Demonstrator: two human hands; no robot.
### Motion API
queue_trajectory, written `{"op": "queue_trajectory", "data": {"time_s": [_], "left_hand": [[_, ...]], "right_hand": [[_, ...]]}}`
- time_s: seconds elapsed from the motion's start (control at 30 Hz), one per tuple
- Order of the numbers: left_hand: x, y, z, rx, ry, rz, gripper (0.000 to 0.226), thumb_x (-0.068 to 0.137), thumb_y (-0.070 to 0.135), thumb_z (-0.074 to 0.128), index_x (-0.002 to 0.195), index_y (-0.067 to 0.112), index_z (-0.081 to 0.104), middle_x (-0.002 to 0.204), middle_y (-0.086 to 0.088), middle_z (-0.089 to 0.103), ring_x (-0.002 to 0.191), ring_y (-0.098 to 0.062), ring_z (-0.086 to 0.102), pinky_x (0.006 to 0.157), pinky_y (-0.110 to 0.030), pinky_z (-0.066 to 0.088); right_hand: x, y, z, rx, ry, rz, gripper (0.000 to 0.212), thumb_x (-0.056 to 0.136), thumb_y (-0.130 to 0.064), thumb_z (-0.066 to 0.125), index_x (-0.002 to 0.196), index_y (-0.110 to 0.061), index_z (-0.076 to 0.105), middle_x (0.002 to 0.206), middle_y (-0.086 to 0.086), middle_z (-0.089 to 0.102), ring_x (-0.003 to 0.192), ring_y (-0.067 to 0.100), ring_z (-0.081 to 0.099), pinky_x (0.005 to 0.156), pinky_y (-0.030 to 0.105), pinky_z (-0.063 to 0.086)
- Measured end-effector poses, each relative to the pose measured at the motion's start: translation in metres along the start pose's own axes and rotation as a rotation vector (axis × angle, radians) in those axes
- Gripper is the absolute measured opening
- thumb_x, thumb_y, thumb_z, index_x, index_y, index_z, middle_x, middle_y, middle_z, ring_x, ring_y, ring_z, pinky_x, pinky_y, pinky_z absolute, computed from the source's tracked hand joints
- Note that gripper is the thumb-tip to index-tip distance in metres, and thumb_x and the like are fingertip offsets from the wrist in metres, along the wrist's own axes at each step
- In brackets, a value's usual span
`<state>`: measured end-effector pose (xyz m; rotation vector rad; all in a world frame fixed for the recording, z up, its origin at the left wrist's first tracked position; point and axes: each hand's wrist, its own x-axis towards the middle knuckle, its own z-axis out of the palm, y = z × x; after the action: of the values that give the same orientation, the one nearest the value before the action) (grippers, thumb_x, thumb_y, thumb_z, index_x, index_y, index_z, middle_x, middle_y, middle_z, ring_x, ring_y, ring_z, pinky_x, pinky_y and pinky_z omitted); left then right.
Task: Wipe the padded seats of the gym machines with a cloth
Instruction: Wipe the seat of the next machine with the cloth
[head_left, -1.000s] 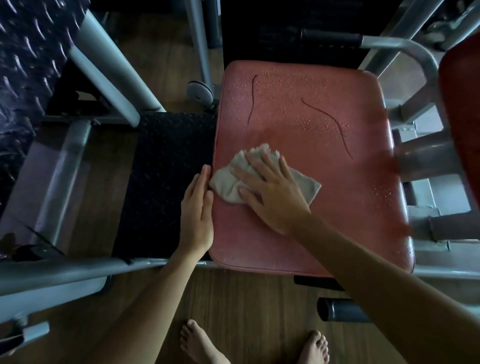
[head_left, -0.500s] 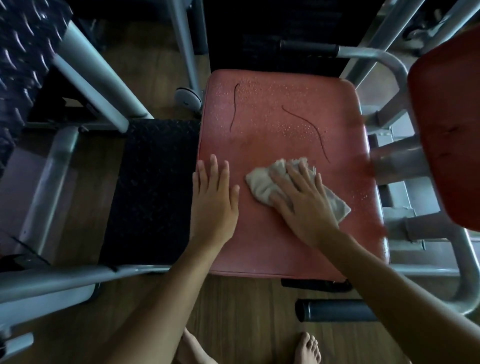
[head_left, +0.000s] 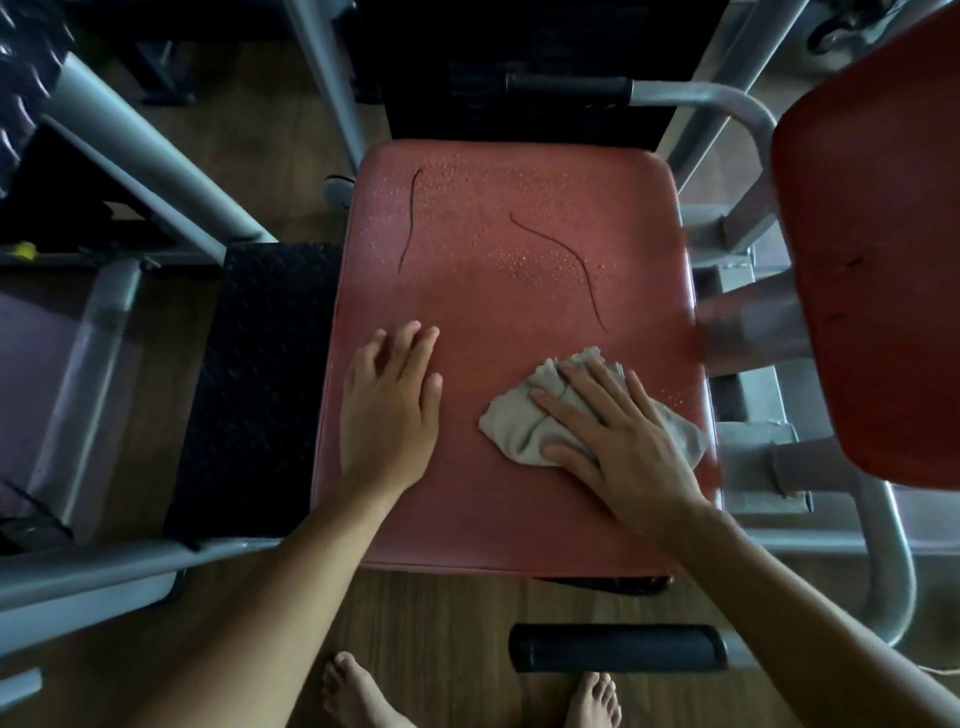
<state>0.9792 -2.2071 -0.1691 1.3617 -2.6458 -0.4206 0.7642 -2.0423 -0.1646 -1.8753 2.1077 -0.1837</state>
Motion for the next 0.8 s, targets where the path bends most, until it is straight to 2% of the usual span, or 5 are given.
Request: {"op": "queue_trajectory", "data": {"time_s": [0.13,0.43,0.53,0.7,0.8], "left_hand": [[0.000,-0.001,0.007,0.043,0.006,0.061,0.052,0.109,0.032,0.027,0.158,0.018,0.028,0.166,0.001,0.025,0.156,-0.030,0.012,0.126,-0.049,0.016],[0.003,-0.005,0.011,0.010,0.058,0.079,0.049,0.109,0.026,0.031,0.157,0.018,0.031,0.165,0.004,0.025,0.156,-0.024,0.012,0.126,-0.047,0.016],[0.002,-0.006,0.012,0.007,0.080,0.085,0.048,0.108,0.024,0.033,0.156,0.018,0.034,0.164,0.003,0.028,0.156,-0.025,0.015,0.125,-0.048,0.019],[0.002,-0.007,0.012,-0.005,0.091,0.088,0.049,0.107,0.024,0.035,0.156,0.017,0.035,0.164,0.003,0.028,0.155,-0.026,0.016,0.124,-0.050,0.021],[0.002,-0.007,0.012,-0.003,0.091,0.084,0.048,0.108,0.024,0.034,0.155,0.017,0.035,0.164,0.003,0.029,0.155,-0.025,0.016,0.125,-0.049,0.021]], "right_hand": [[0.045,0.030,-0.012,-0.049,0.032,-0.056,0.058,0.103,-0.060,0.024,0.157,-0.039,0.027,0.168,-0.002,0.019,0.156,0.023,0.008,0.126,0.051,0.008],[0.229,0.062,-0.043,-0.015,0.183,0.119,0.056,0.103,-0.058,0.031,0.154,-0.036,0.036,0.164,0.002,0.029,0.155,0.026,0.011,0.125,0.051,0.006],[0.201,0.051,-0.033,-0.037,0.207,0.059,0.059,0.102,-0.057,0.028,0.155,-0.032,0.034,0.163,0.003,0.031,0.154,0.028,0.014,0.124,0.053,0.010],[0.073,0.017,-0.009,-0.016,0.114,-0.130,0.055,0.105,-0.052,0.033,0.157,-0.032,0.032,0.166,-0.002,0.025,0.156,0.024,0.012,0.126,0.051,0.011],[0.081,0.035,-0.014,-0.040,0.065,-0.210,0.054,0.105,-0.054,0.030,0.155,-0.034,0.035,0.165,-0.001,0.028,0.155,0.025,0.016,0.125,0.052,0.012]]}}
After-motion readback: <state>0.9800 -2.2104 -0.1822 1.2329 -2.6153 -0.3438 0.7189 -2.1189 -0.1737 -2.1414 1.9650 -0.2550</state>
